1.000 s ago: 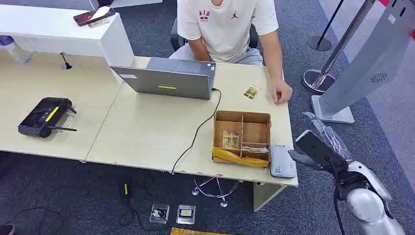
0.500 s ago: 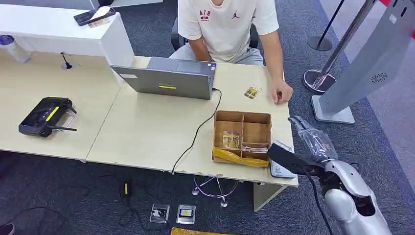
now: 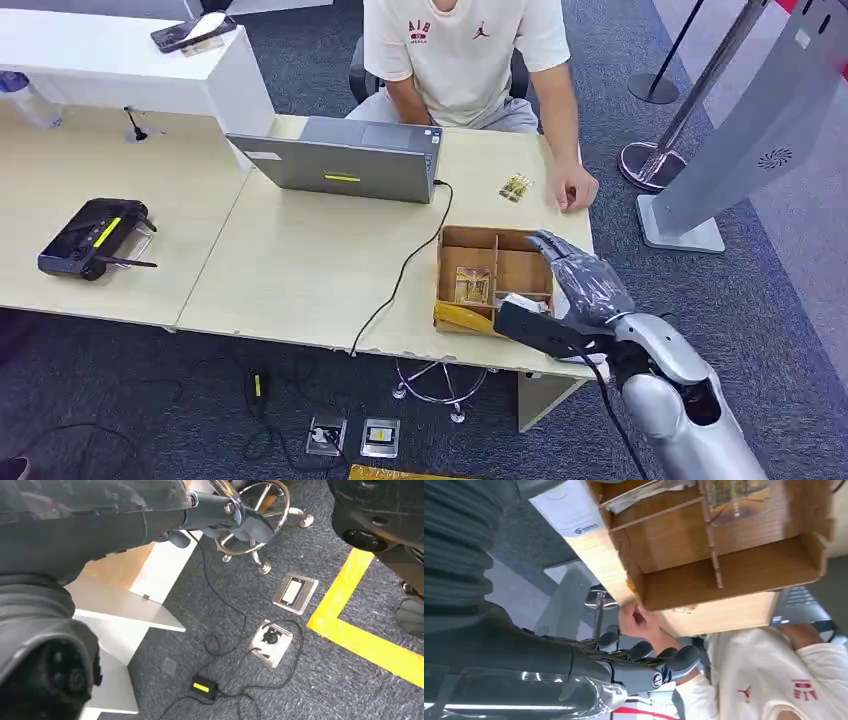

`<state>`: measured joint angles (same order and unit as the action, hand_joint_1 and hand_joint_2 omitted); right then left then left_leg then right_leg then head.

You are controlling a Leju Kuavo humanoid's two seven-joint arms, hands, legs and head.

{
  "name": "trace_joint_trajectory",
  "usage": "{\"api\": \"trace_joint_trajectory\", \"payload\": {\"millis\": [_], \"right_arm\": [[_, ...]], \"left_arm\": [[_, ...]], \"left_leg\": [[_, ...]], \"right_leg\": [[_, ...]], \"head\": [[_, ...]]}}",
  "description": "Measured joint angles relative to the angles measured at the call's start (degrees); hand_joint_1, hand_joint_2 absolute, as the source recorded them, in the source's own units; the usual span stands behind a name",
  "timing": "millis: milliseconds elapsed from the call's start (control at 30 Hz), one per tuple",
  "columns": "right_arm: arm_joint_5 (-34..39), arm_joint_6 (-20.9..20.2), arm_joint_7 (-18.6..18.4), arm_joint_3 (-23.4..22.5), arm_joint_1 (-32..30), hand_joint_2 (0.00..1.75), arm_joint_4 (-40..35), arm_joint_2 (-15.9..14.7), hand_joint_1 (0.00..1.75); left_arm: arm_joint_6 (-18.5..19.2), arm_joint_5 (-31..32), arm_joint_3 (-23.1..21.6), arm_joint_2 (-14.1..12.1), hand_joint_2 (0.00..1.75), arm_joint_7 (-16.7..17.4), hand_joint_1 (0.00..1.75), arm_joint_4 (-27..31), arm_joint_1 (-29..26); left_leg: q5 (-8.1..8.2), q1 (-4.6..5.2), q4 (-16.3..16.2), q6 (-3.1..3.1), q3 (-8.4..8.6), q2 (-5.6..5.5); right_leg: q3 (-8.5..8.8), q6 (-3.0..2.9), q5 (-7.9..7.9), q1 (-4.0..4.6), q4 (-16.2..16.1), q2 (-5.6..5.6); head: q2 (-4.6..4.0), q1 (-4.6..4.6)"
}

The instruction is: Pass the card to the sensor for recognition and then transmit it.

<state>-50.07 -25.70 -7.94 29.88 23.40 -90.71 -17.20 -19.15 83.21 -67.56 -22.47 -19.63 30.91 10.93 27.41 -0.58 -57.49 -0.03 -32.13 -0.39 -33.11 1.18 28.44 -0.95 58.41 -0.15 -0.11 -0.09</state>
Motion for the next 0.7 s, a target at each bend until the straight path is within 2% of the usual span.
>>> {"api": "trace_joint_trajectory", "payload": {"millis": [300,533,700], "right_arm": [[-0.18,0.33,-0.44,1.46,0.60,1.75,0.07,1.27,0.00],[-2.69,0.26,-4.02,1.86,0.22,1.75,0.53,1.20,0.00],[-3.89,1.64,-4.50,2.53,-0.59,1.75,1.40,1.18,0.00]], "left_arm": [[0.68,-1.05,-0.07,-0.39,0.00,0.00,0.00,1.29,-0.23],[0.66,-2.29,-0.09,-0.96,0.00,0.00,0.00,1.92,-0.33],[0.70,-2.69,-0.09,-1.29,0.00,0.24,0.00,2.32,-0.43]], "left_leg": [[0.00,0.00,0.00,0.00,0.00,0.00],[0.00,0.00,0.00,0.00,0.01,0.00],[0.00,-0.01,0.00,0.00,0.01,0.00]], "right_leg": [[-0.01,0.00,0.00,0.00,-0.01,0.00],[-0.02,-0.01,0.00,0.01,-0.01,0.01],[-0.03,-0.01,0.01,0.01,-0.01,0.03]], "head": [[0.00,-0.02],[0.00,0.00],[0.00,-0.02]]}}
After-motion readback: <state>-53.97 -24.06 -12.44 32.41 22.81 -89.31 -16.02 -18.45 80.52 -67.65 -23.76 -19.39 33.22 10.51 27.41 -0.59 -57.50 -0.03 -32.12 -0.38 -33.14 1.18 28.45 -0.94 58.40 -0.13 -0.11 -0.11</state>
